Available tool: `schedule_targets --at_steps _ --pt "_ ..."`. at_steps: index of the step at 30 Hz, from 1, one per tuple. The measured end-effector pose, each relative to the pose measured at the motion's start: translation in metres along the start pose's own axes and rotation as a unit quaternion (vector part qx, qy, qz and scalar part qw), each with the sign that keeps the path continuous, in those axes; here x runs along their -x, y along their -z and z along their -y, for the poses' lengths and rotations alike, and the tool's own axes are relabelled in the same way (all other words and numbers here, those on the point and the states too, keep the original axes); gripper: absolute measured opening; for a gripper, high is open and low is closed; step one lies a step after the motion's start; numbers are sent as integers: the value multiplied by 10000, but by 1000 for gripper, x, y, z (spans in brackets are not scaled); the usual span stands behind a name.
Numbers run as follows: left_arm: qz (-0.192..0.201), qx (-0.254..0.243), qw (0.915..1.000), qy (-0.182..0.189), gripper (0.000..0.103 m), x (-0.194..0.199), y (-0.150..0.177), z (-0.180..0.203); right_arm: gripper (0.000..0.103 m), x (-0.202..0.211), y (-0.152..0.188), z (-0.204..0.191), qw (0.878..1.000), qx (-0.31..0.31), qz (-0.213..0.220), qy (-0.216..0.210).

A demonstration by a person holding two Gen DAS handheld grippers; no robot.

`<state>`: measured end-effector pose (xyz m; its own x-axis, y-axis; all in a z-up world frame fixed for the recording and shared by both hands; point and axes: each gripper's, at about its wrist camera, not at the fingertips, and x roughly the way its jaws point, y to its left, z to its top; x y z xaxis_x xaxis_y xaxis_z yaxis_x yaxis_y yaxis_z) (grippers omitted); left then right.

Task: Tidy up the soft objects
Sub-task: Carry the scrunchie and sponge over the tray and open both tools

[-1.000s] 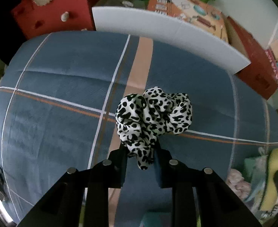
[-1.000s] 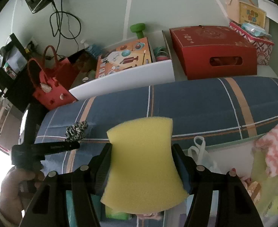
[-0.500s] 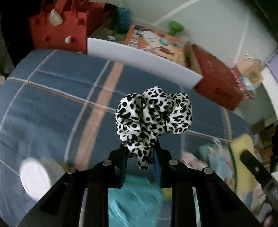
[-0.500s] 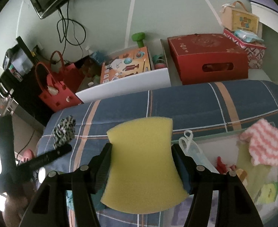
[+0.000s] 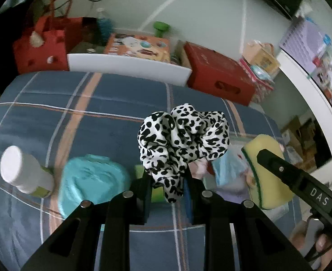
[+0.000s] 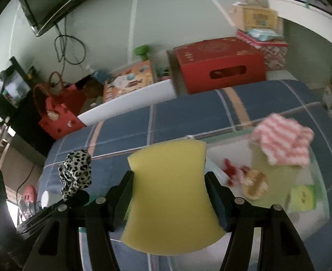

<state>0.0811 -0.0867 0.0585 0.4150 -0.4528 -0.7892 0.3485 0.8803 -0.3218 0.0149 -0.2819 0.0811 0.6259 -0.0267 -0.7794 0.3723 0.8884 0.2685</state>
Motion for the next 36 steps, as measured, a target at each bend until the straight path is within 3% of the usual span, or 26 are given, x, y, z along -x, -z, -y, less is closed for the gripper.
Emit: schedule_targets --at_steps 6,14,24,36 --pt "-152 -424 9988 184 25 -11 10 32 66 11 16 27 9994 -241 -16 254" --pt "-387 -836 9950 381 26 -28 24 62 66 19 13 72 9956 -697 77 629" --pt "-698 -1262 9885 456 26 -58 42 95 66 14 18 144 9815 -1501 21 1190" --pt "-822 -1790 9784 623 26 -90 53 136 66 -15 22 163 9774 -1647 -250 1305"
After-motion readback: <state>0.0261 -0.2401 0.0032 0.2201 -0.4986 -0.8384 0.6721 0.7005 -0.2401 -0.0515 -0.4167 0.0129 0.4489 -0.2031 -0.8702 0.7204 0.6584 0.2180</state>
